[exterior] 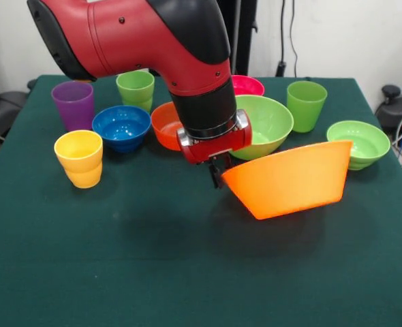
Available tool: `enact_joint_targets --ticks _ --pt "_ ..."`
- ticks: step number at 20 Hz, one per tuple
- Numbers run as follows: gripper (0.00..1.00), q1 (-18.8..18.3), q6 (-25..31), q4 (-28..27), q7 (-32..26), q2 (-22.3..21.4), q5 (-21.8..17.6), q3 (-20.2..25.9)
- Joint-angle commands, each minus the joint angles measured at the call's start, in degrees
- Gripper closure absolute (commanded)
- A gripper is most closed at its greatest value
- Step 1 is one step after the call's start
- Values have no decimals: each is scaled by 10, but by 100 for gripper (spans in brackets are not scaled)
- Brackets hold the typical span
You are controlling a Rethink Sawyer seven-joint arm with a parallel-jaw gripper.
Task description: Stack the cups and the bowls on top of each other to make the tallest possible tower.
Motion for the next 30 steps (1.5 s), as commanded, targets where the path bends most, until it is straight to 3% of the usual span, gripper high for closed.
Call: enact_joint_targets --ticks 1,11,18,30 --pt "100 -1 -14 14 -100 22 -60 10" --pt "100 -4 4 27 -106 1 -59 15" --pt "100 -21 97 35 -141 -18 -16 48" --pt "100 -27 176 28 -133 -49 13 87"
